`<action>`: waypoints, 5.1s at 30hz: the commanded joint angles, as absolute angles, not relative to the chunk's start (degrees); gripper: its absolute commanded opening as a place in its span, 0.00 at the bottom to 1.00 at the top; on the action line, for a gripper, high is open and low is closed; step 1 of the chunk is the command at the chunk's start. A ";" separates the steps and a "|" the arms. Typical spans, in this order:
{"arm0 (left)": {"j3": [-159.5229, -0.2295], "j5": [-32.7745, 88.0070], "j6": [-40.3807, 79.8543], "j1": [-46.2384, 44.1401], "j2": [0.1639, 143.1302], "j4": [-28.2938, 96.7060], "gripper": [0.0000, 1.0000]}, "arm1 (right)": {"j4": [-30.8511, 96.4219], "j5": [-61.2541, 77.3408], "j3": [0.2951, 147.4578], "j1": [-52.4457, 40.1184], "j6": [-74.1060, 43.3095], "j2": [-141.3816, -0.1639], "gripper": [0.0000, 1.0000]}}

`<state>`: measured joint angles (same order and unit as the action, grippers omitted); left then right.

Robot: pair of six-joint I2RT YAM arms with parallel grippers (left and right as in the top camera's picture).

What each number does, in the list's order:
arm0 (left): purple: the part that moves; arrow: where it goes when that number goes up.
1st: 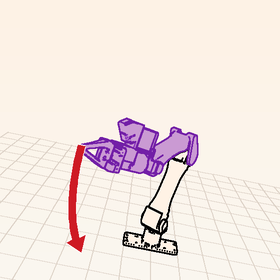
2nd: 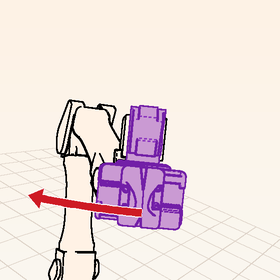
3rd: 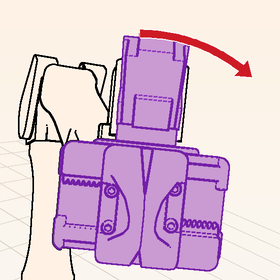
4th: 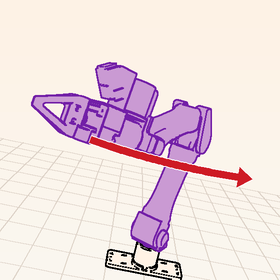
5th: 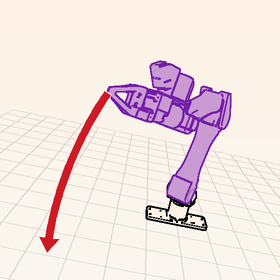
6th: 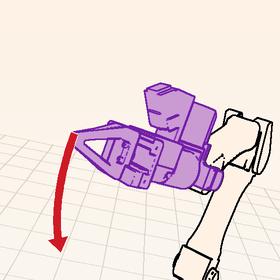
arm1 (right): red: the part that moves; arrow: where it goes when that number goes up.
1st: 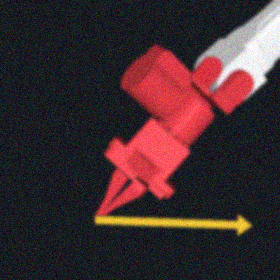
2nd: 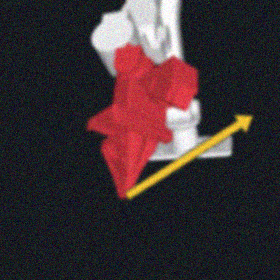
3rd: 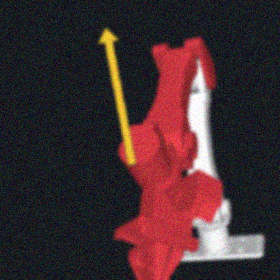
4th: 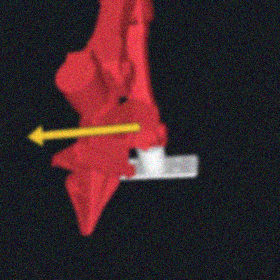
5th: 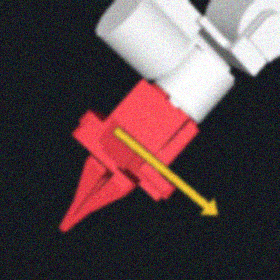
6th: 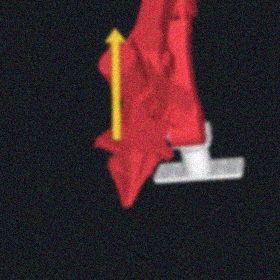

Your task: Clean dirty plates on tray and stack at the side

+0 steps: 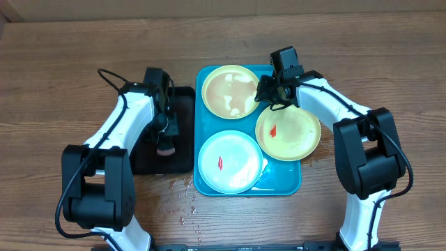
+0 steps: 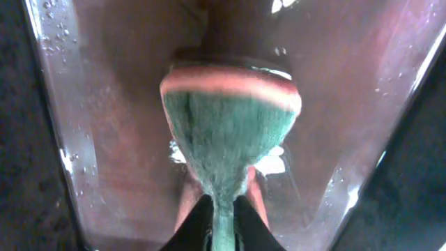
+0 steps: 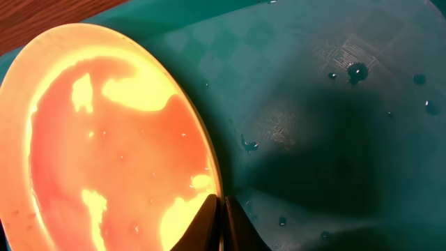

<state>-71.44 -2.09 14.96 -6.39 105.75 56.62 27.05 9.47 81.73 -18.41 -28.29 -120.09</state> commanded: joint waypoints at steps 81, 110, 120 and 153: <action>-94.21 -16.47 28.77 4.58 84.01 66.89 1.00 | 25.98 -16.05 88.64 -35.88 -24.82 -112.62 0.04; -94.21 -16.47 28.77 4.58 84.01 66.89 1.00 | -11.75 -60.34 88.64 -58.24 37.43 -112.60 0.04; -94.21 -16.47 28.77 4.58 84.01 66.89 1.00 | -20.53 -62.15 88.64 -61.06 46.96 -112.60 0.04; -94.21 -16.47 28.77 4.58 84.01 66.89 1.00 | -21.12 -61.54 88.62 -58.74 35.92 -112.62 0.04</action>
<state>-93.76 -16.67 27.55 4.60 83.79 66.85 -21.45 -61.54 87.15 -59.86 44.14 -114.28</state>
